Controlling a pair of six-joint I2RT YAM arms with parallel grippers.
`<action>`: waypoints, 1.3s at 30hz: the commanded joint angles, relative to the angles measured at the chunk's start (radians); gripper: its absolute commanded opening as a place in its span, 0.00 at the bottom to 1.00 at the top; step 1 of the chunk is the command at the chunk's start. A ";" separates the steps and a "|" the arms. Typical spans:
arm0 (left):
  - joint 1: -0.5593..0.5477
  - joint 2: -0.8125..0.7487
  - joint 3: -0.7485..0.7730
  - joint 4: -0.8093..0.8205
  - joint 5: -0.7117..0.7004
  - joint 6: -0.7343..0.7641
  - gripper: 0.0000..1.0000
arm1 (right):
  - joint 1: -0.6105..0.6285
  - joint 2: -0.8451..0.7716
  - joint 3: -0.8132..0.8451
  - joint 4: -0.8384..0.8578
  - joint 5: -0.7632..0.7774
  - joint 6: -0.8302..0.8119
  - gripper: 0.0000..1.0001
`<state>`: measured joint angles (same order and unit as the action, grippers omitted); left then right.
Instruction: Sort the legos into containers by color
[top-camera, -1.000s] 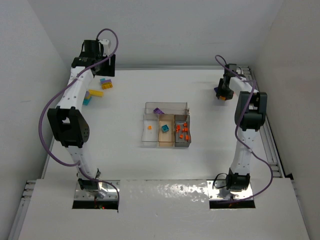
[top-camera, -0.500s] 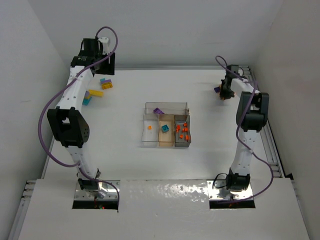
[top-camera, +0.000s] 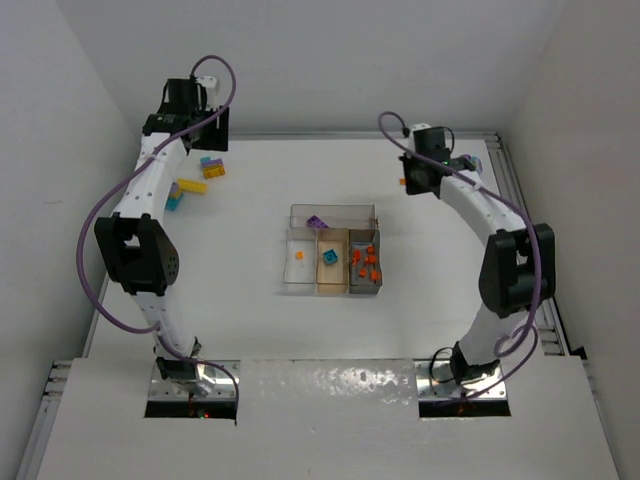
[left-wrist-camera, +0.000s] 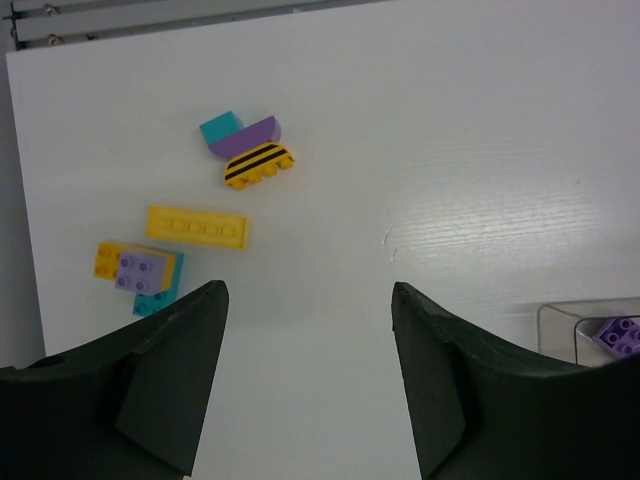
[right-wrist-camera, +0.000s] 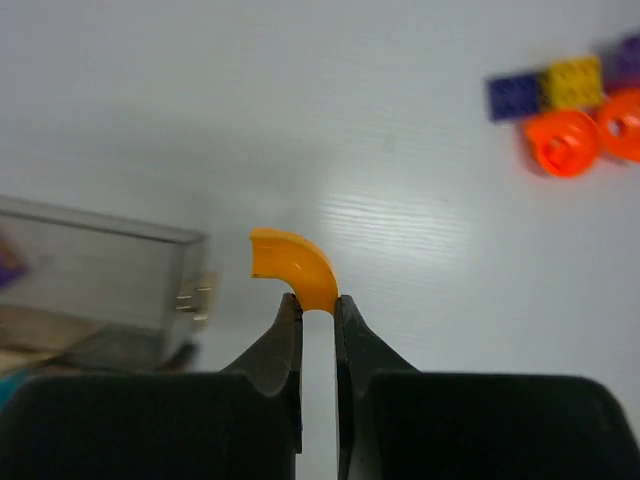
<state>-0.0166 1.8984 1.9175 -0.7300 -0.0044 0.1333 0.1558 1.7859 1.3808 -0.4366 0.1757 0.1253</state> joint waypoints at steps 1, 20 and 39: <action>0.015 -0.041 -0.037 0.033 -0.028 -0.006 0.64 | 0.062 -0.063 -0.011 0.039 -0.105 0.067 0.00; 0.015 -0.237 -0.262 0.106 -0.184 0.020 0.65 | 0.630 0.026 -0.029 0.104 -0.486 0.030 0.00; 0.041 -0.204 -0.296 0.136 -0.181 0.019 0.82 | 0.627 0.040 0.089 0.003 -0.410 -0.021 0.53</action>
<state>0.0154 1.6932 1.6348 -0.6453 -0.1799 0.1528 0.7860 1.8706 1.4036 -0.4316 -0.2714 0.1162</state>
